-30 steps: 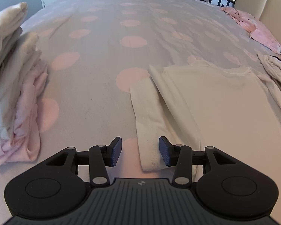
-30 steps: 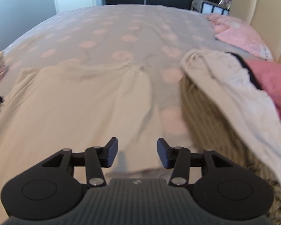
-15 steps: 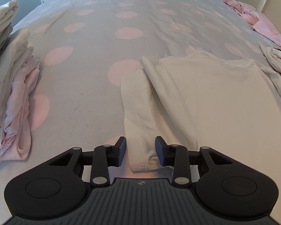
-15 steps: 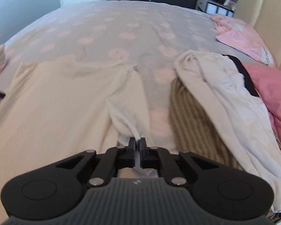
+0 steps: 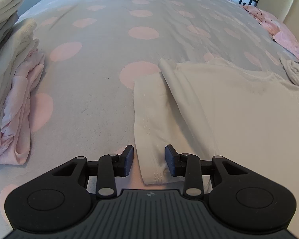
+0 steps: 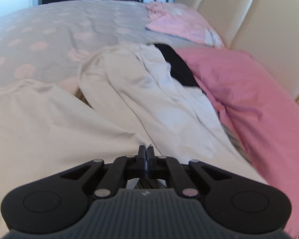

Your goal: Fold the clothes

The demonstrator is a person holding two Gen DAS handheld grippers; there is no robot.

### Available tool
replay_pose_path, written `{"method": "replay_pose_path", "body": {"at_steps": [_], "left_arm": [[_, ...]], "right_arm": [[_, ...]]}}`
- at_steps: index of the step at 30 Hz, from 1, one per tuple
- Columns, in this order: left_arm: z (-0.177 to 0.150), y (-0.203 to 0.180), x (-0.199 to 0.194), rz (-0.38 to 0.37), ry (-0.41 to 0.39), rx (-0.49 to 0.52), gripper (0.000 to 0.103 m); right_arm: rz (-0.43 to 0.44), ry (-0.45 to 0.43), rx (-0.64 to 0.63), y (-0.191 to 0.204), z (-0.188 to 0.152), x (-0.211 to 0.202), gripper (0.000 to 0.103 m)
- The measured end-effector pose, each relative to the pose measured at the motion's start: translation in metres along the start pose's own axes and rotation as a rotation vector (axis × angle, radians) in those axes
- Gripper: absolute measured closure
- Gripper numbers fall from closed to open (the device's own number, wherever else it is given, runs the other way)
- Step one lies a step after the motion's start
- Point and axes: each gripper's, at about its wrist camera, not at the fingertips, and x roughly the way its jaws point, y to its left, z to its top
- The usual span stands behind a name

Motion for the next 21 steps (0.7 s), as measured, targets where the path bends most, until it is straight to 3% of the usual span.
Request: {"method": "replay_pose_path", "body": {"at_steps": [7,12,17,18,19,21], "left_arm": [[0.005,0.006,0.004,-0.032,-0.034,-0.035,0.064],[0.006,0.01,0.008,-0.036,-0.04,-0.054,0.063],[0.008,0.011,0.013,-0.054,-0.065,-0.077,0.061],[0.01,0.009,0.014,-0.05,-0.069,-0.075,0.064],[0.011,0.006,0.015,-0.038,-0.072,-0.062,0.077],[0.012,-0.002,0.015,-0.02,-0.078,-0.014,0.089]], "right_arm": [[-0.005,0.003,0.062,0.006,0.005,0.01,0.097],[-0.038,-0.035,0.078,0.01,0.008,0.003,0.077],[0.003,-0.047,0.087,0.016,0.007,-0.003,0.075],[0.008,-0.05,0.078,0.019,0.007,-0.004,0.073],[0.011,-0.052,0.068,0.022,0.007,-0.005,0.071],[0.017,-0.057,0.051,0.027,0.008,-0.007,0.07]]}}
